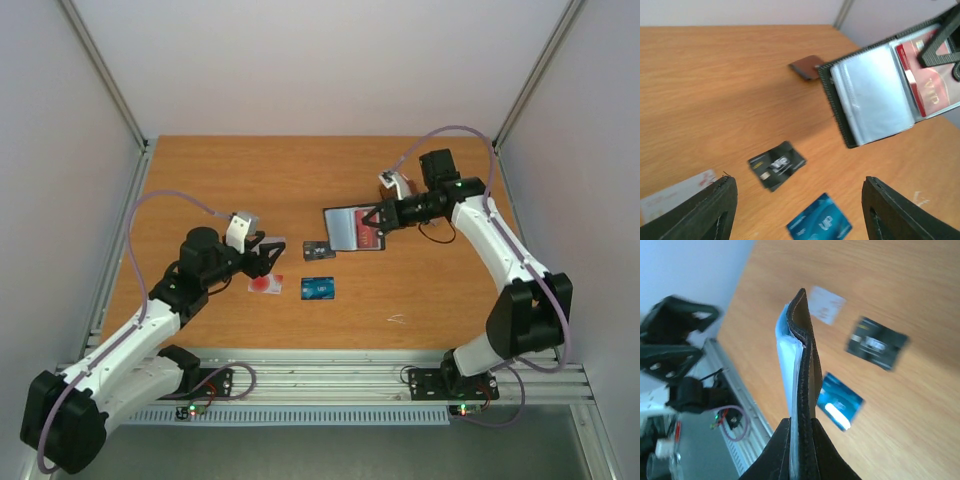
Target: Take the credit cards out of the card holder
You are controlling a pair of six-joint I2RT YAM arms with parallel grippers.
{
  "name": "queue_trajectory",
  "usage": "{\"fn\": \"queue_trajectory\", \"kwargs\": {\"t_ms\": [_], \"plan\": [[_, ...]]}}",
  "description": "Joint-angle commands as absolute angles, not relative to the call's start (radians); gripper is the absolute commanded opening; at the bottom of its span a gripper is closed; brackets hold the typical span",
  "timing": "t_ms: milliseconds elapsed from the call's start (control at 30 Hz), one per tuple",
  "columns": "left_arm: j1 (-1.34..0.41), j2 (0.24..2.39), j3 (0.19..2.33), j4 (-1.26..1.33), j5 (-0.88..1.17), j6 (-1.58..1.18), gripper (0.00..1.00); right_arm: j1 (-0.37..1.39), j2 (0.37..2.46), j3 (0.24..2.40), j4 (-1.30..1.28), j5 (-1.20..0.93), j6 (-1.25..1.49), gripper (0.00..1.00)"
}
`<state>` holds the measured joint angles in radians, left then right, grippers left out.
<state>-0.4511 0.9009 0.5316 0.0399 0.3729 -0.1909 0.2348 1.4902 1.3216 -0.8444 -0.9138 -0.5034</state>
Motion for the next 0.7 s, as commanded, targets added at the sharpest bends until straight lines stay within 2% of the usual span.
{"fn": "queue_trajectory", "kwargs": {"t_ms": [0,67,267,300,367,467,500,533,667], "plan": [[-0.443,0.865,0.492,0.051,0.198,-0.197,0.69,0.103,1.598,1.308,-1.03,-0.818,-0.425,0.01],[-0.44,0.855,0.481,0.051,0.199,-0.191,0.71,0.059,1.65,1.303,-1.068,-0.788,-0.429,0.01],[-0.425,0.824,0.449,0.042,0.174,-0.181,0.83,-0.024,1.805,1.313,-1.084,-0.659,-0.444,0.03],[-0.42,0.819,0.445,0.038,0.163,-0.183,0.84,-0.028,1.829,1.323,-1.081,-0.642,-0.444,0.09],[-0.407,0.811,0.437,0.032,0.142,-0.197,0.86,-0.034,1.859,1.345,-1.079,-0.58,-0.43,0.3],[-0.384,0.795,0.428,0.021,0.123,-0.209,0.91,-0.052,1.855,1.365,-1.072,-0.387,-0.392,0.71],[-0.376,0.791,0.426,0.018,0.117,-0.212,0.97,-0.063,1.84,1.367,-1.065,-0.314,-0.379,0.91],[-0.367,0.783,0.422,0.017,0.108,-0.214,0.99,-0.079,1.817,1.369,-1.059,-0.262,-0.367,0.98],[-0.331,0.773,0.394,0.041,0.01,-0.25,0.99,-0.136,1.663,1.364,-0.973,-0.214,-0.359,0.99]]}}
